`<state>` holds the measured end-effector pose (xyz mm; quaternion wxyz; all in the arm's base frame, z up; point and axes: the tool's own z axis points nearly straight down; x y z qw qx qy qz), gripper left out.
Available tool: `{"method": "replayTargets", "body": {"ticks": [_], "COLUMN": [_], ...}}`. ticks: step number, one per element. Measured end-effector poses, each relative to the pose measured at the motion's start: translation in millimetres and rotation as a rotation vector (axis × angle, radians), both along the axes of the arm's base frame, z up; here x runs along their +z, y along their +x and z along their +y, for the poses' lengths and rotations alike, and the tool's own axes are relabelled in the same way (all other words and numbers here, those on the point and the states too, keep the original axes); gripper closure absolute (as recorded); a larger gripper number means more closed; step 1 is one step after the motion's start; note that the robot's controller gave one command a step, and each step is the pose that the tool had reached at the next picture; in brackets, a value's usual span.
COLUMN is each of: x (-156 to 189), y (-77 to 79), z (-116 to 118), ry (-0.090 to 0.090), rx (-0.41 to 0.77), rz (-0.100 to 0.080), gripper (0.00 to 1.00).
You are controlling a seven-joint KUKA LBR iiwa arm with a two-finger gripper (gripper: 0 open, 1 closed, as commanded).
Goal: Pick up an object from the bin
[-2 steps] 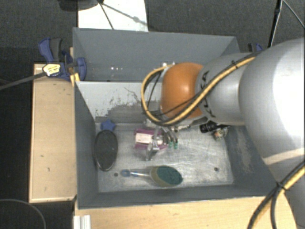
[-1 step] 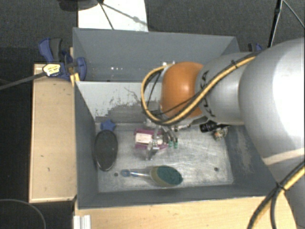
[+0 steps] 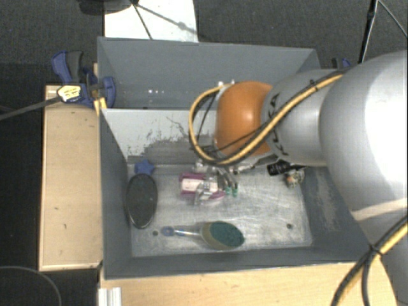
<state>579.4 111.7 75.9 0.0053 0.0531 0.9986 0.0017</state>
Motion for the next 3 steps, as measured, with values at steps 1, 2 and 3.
{"method": "replayTargets", "body": {"ticks": [1, 2, 3], "x": [31, 60, 104], "y": [0.8, 1.6, 2.8], "z": [0, 0, 0], "ry": [-0.001, -0.001, -0.001], "rx": [-0.002, -0.004, -0.005], "rz": [0.006, 0.006, 0.005], "gripper": [1.00, 1.00, 1.00]}}
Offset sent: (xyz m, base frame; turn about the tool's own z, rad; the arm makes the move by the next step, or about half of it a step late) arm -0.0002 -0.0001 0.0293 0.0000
